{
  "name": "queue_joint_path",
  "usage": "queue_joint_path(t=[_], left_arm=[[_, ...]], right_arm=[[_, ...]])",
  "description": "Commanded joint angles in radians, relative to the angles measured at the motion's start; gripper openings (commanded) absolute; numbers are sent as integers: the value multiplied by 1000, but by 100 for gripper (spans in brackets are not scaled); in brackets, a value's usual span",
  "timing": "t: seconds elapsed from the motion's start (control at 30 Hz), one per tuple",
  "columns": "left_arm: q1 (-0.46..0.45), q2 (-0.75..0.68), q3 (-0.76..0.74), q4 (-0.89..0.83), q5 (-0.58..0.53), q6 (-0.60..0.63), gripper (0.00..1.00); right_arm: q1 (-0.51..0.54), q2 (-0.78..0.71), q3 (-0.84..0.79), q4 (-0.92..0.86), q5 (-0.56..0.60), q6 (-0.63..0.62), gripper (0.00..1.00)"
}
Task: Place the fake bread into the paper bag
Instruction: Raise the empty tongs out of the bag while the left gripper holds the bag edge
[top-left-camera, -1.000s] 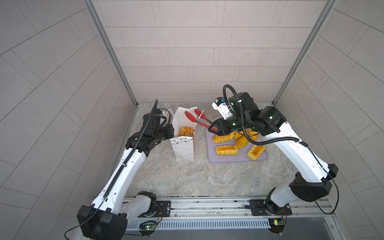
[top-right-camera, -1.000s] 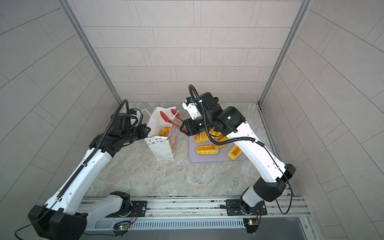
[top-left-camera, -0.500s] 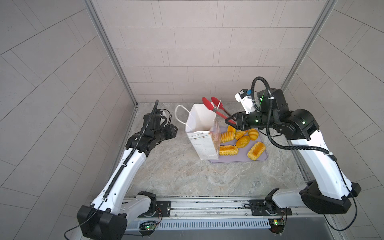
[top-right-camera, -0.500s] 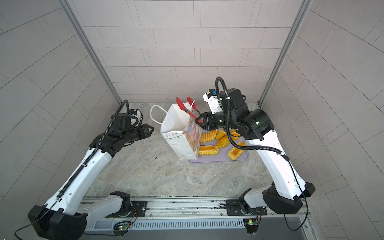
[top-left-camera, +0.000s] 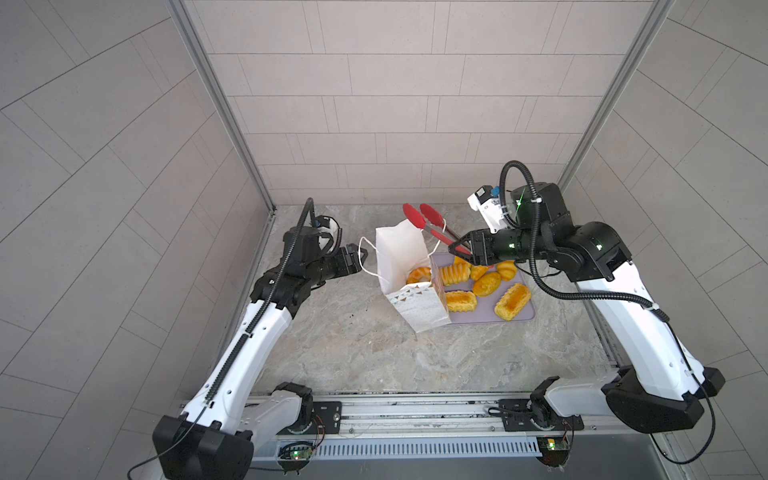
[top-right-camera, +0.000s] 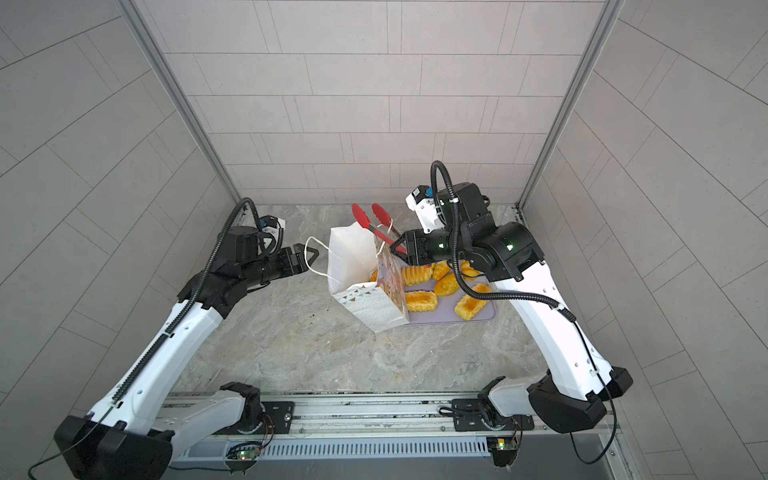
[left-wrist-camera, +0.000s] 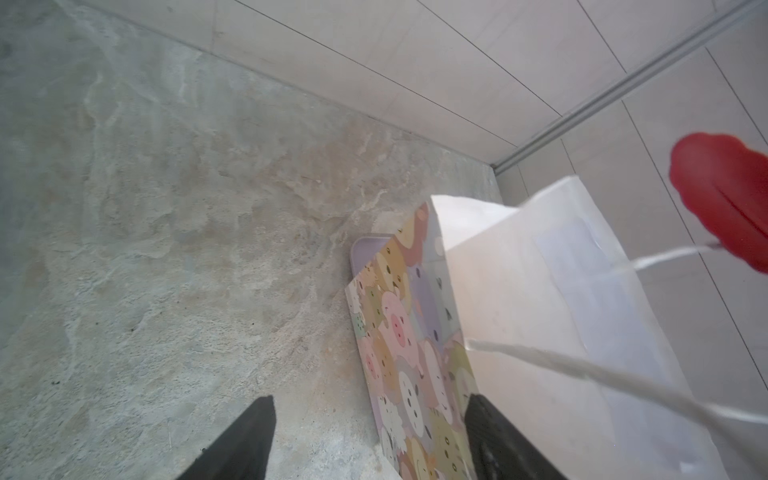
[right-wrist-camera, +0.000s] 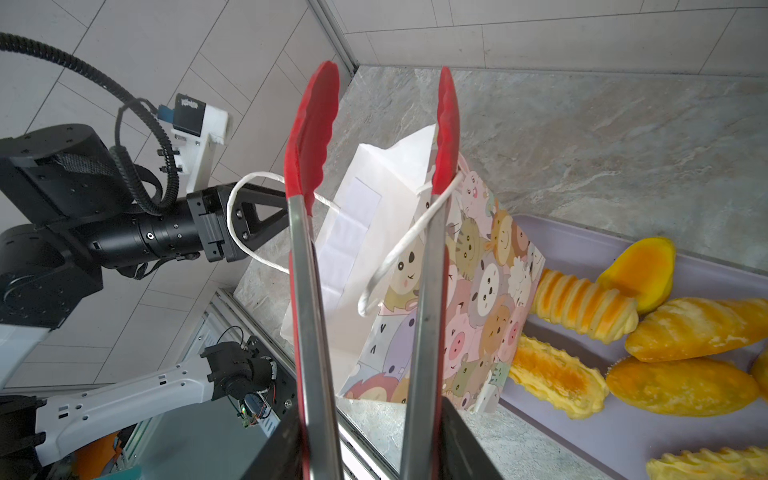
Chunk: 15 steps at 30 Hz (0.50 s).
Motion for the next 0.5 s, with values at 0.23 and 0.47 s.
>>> queue_joint_path(t=[0.23, 0.47], left_arm=[[-2, -63, -6, -25, 93, 15, 86], [-2, 66, -4, 0, 153, -6, 84]], right_arm=[[12, 25, 34, 93, -70, 44, 46], [23, 35, 40, 95, -67, 46, 46]])
